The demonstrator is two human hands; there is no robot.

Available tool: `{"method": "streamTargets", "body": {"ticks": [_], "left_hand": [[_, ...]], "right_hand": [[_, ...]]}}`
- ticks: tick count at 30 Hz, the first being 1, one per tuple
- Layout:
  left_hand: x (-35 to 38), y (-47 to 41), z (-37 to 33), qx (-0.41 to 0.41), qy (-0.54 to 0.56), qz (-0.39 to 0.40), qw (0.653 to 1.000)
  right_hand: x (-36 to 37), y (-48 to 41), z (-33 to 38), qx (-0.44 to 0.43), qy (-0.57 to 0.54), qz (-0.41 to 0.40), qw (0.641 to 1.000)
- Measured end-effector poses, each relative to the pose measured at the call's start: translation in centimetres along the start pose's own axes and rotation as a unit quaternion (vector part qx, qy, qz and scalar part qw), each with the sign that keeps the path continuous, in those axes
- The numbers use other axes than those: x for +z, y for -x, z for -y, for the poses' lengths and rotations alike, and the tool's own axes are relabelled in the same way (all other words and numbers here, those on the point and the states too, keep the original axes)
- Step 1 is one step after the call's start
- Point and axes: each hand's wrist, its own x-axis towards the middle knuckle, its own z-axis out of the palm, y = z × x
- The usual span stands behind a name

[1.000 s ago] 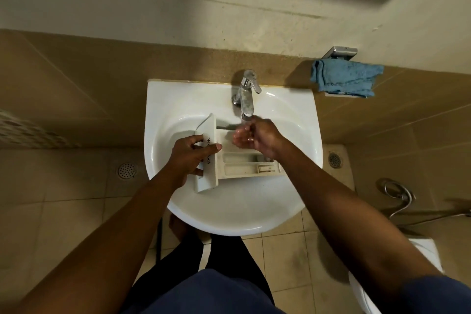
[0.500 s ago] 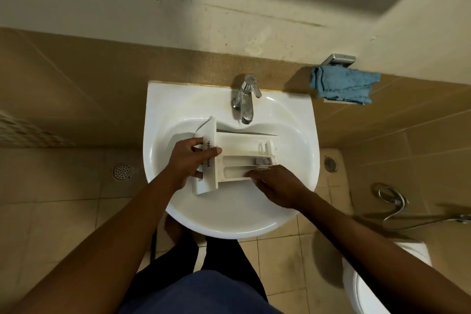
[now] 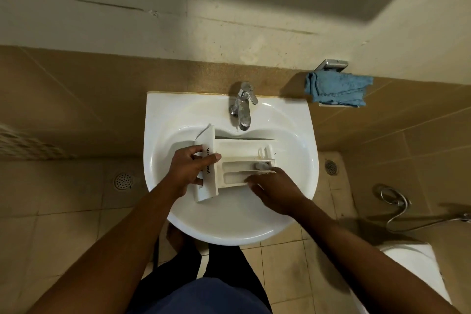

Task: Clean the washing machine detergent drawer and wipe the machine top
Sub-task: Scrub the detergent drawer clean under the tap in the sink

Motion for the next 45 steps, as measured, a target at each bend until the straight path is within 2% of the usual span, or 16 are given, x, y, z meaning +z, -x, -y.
{"method": "streamTargets", "body": {"ticks": [5, 8, 12, 14, 16, 18, 21, 23, 25, 26, 28, 30, 32, 37, 41, 45], "left_hand": [[-0.1, 0.0, 0.0, 0.002, -0.008, -0.002, 1.000], [-0.1, -0.1, 0.0, -0.001, -0.004, -0.001, 1.000], [-0.1, 0.0, 0.0, -0.004, -0.001, -0.002, 1.000], [0.0, 0.1, -0.2, -0.007, -0.004, 0.001, 1.000], [0.0, 0.3, -0.4, -0.007, -0.006, 0.005, 1.000], [0.0, 0.4, -0.5, -0.006, -0.007, 0.005, 1.000], [0.0, 0.3, -0.5, -0.011, -0.006, -0.001, 1.000], [-0.1, 0.3, -0.5, -0.010, -0.008, -0.002, 1.000], [-0.1, 0.3, -0.4, -0.009, -0.006, -0.003, 1.000], [-0.1, 0.2, -0.4, -0.009, -0.003, -0.004, 1.000], [-0.1, 0.2, -0.4, -0.005, -0.007, -0.007, 1.000], [0.0, 0.1, -0.4, 0.000, -0.012, -0.010, 1.000], [0.0, 0.1, -0.4, 0.003, -0.014, -0.012, 1.000], [0.0, 0.1, -0.4, 0.005, -0.007, -0.004, 1.000], [0.1, 0.2, -0.5, 0.006, -0.009, -0.004, 1.000], [0.3, 0.2, -0.8, 0.008, -0.006, -0.001, 1.000]], "right_hand": [[2.2, -1.5, 5.8, -0.011, -0.053, -0.023, 0.998], [1.3, -0.5, 3.7, -0.018, 0.002, -0.024, 1.000], [-2.5, -3.1, 0.3, 0.151, -0.059, -0.037, 0.986], [-3.8, -6.5, 1.0, 0.251, -0.318, -0.141, 0.903], [-4.5, -10.7, 1.5, 0.337, -0.594, -0.156, 0.713], [-5.0, -13.8, 1.9, 0.337, -0.738, -0.088, 0.579], [-5.1, -16.2, 2.6, 0.306, -0.827, -0.028, 0.471], [-4.8, -16.7, 2.5, 0.311, -0.837, -0.028, 0.449], [-4.6, -16.1, 2.2, 0.309, -0.823, -0.017, 0.476], [-4.1, -15.4, 1.8, 0.316, -0.791, 0.000, 0.525], [-2.3, -13.5, 1.3, 0.319, -0.651, 0.043, 0.687], [-0.2, -11.6, 0.8, 0.227, -0.431, 0.056, 0.871], [1.0, -9.5, -0.4, 0.085, -0.263, 0.063, 0.959], [-0.5, -5.6, -6.6, 0.008, -0.031, 0.074, 0.997], [-0.7, -7.5, -3.3, -0.002, 0.097, 0.048, 0.994], [-0.1, -8.9, 2.4, 0.032, -0.089, -0.013, 0.995]]}}
